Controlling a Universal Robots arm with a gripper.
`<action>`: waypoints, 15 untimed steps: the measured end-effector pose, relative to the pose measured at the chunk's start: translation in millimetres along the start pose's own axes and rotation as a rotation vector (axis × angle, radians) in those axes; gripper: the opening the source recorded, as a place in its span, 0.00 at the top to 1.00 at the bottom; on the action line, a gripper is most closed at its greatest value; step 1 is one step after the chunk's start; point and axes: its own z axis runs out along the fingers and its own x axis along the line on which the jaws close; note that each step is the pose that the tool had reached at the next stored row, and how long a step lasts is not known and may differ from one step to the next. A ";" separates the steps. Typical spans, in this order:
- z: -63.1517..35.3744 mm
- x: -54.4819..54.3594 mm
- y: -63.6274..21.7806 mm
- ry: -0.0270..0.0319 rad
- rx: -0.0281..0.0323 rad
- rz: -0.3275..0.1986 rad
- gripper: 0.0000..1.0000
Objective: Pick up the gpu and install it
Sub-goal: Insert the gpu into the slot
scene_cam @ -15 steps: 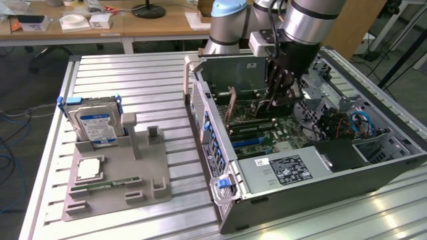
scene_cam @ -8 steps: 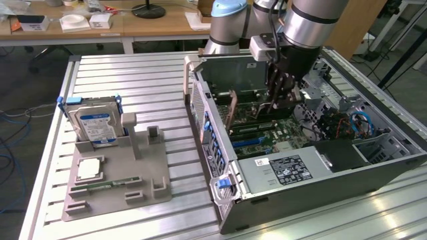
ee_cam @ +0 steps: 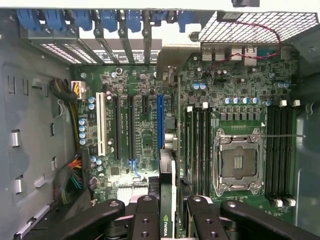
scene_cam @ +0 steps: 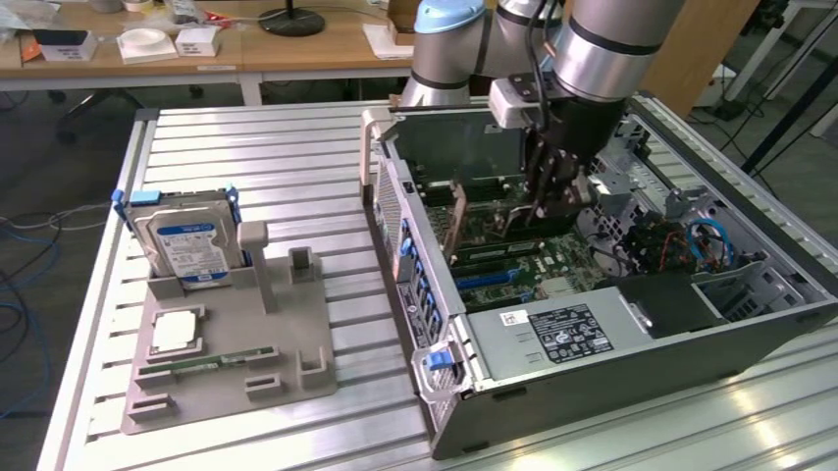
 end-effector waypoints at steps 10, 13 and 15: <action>25.5 6.8 9.8 -0.0001 0.0001 0.000 0.74; 30.1 7.3 11.3 0.0000 0.0000 0.000 0.74; 33.1 7.5 12.2 0.0000 0.0000 0.000 0.74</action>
